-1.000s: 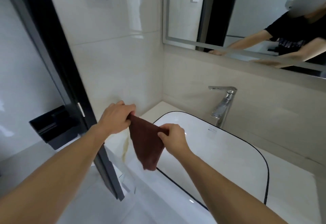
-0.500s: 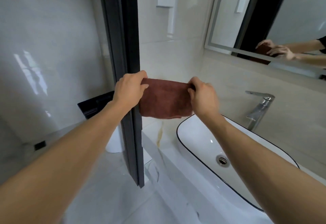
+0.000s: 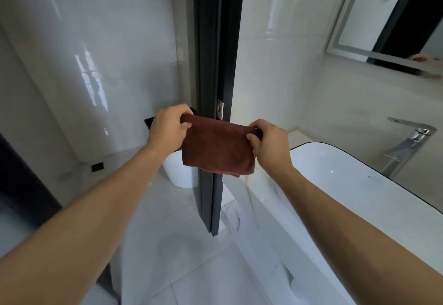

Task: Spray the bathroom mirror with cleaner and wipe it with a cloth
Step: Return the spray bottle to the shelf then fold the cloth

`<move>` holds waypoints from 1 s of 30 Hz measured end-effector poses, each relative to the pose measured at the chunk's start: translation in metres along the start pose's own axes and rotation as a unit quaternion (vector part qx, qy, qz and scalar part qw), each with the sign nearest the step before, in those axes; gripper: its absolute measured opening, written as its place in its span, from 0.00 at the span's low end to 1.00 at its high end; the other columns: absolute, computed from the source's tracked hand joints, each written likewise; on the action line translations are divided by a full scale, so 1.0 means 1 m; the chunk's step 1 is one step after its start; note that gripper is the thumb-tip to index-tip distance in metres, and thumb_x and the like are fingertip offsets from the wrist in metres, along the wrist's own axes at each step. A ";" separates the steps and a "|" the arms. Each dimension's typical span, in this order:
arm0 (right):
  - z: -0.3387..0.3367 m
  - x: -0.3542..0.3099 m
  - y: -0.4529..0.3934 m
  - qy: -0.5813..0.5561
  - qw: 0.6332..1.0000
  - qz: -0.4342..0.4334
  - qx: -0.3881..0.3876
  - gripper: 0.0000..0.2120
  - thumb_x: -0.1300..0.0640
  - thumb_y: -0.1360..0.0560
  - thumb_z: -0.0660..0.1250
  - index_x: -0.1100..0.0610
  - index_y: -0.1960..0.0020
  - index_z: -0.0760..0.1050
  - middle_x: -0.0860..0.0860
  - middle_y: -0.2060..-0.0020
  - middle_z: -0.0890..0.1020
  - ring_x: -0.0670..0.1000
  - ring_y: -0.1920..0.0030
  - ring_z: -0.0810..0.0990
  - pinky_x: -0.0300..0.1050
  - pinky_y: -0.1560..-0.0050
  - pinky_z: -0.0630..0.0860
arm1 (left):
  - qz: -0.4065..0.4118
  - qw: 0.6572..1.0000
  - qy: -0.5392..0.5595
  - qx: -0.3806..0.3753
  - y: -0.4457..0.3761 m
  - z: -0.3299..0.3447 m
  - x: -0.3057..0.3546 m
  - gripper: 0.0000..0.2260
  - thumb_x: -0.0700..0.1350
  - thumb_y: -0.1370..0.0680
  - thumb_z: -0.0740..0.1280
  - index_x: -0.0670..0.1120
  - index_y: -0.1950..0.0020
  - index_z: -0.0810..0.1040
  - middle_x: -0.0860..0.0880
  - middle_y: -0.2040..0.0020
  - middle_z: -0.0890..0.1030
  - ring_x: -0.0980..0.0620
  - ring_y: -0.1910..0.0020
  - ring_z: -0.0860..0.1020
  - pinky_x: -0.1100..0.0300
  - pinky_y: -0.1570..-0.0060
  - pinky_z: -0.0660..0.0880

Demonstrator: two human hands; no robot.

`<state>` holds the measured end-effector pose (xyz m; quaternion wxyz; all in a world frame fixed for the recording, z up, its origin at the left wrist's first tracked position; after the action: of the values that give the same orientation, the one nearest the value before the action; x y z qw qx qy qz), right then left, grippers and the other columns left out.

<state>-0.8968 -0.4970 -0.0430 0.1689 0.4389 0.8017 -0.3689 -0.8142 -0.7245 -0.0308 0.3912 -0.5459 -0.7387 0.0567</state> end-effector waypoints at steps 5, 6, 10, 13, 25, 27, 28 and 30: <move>0.048 0.008 0.018 -0.006 1.000 -0.002 -0.006 0.07 0.61 0.23 0.67 0.57 0.48 0.82 0.53 0.54 0.85 0.55 0.53 0.81 0.47 0.50 0.77 | -0.035 0.999 -0.004 0.027 0.024 0.020 -0.036 0.09 0.34 0.26 0.69 0.45 0.49 0.83 0.44 0.55 0.84 0.42 0.53 0.80 0.50 0.50 0.77; 0.061 0.013 0.022 -0.007 1.000 -0.002 -0.003 0.07 0.61 0.23 0.67 0.57 0.48 0.81 0.53 0.54 0.85 0.55 0.53 0.81 0.48 0.49 0.77 | -0.045 0.998 -0.001 0.037 0.030 0.028 -0.045 0.10 0.34 0.25 0.69 0.45 0.49 0.82 0.44 0.54 0.84 0.42 0.52 0.80 0.50 0.49 0.78; 0.113 0.037 0.045 -0.017 1.000 -0.011 0.023 0.05 0.61 0.22 0.65 0.55 0.49 0.79 0.51 0.55 0.83 0.51 0.56 0.78 0.47 0.52 0.77 | -0.084 0.993 0.028 0.084 0.064 0.074 -0.098 0.10 0.35 0.26 0.67 0.48 0.49 0.81 0.46 0.53 0.84 0.42 0.51 0.80 0.48 0.48 0.78; 0.155 0.063 0.069 -0.019 0.999 -0.021 0.034 0.05 0.61 0.22 0.65 0.55 0.49 0.78 0.51 0.56 0.83 0.53 0.56 0.80 0.50 0.49 0.78 | -0.089 0.984 0.053 0.148 0.098 0.121 -0.130 0.11 0.36 0.25 0.65 0.48 0.48 0.81 0.48 0.52 0.84 0.45 0.51 0.80 0.50 0.49 0.78; 0.282 0.191 0.184 -0.005 0.992 -0.108 0.058 0.09 0.69 0.28 0.57 0.58 0.53 0.64 0.57 0.65 0.76 0.60 0.64 0.73 0.54 0.64 0.72 | -0.087 0.958 0.206 0.182 0.194 0.303 -0.223 0.11 0.33 0.20 0.61 0.49 0.49 0.76 0.44 0.59 0.82 0.49 0.71 0.82 0.58 0.71 0.81; 0.295 0.213 0.198 -0.009 0.994 -0.090 0.060 0.09 0.70 0.28 0.57 0.57 0.53 0.64 0.56 0.65 0.76 0.60 0.64 0.73 0.54 0.64 0.73 | -0.075 0.957 0.224 0.168 0.206 0.328 -0.231 0.11 0.33 0.19 0.62 0.49 0.49 0.76 0.43 0.59 0.82 0.50 0.71 0.82 0.62 0.71 0.80; 0.301 0.224 0.205 -0.012 0.995 -0.077 0.060 0.10 0.70 0.28 0.57 0.57 0.53 0.64 0.56 0.65 0.75 0.60 0.64 0.73 0.55 0.63 0.73 | -0.071 0.957 0.232 0.160 0.211 0.340 -0.235 0.11 0.33 0.19 0.62 0.49 0.49 0.76 0.43 0.60 0.82 0.50 0.71 0.82 0.61 0.69 0.80; 0.312 0.245 0.217 -0.025 0.997 -0.041 0.065 0.11 0.71 0.29 0.58 0.57 0.53 0.64 0.56 0.66 0.75 0.60 0.64 0.73 0.55 0.63 0.73 | -0.059 0.958 0.247 0.135 0.221 0.363 -0.242 0.12 0.33 0.20 0.61 0.50 0.50 0.76 0.44 0.61 0.82 0.50 0.71 0.83 0.56 0.65 0.83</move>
<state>-0.8700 -0.5120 -0.4941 0.1453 0.4062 0.7888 -0.4378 -0.8548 -0.7180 -0.5180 0.6343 -0.4406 -0.6352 -0.0040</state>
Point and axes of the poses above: each hand's wrist, its own y-axis away from the middle knuckle, its own z-axis out of the palm, x = y × z, the point moved 2 cm from there along -y, towards the middle knuckle
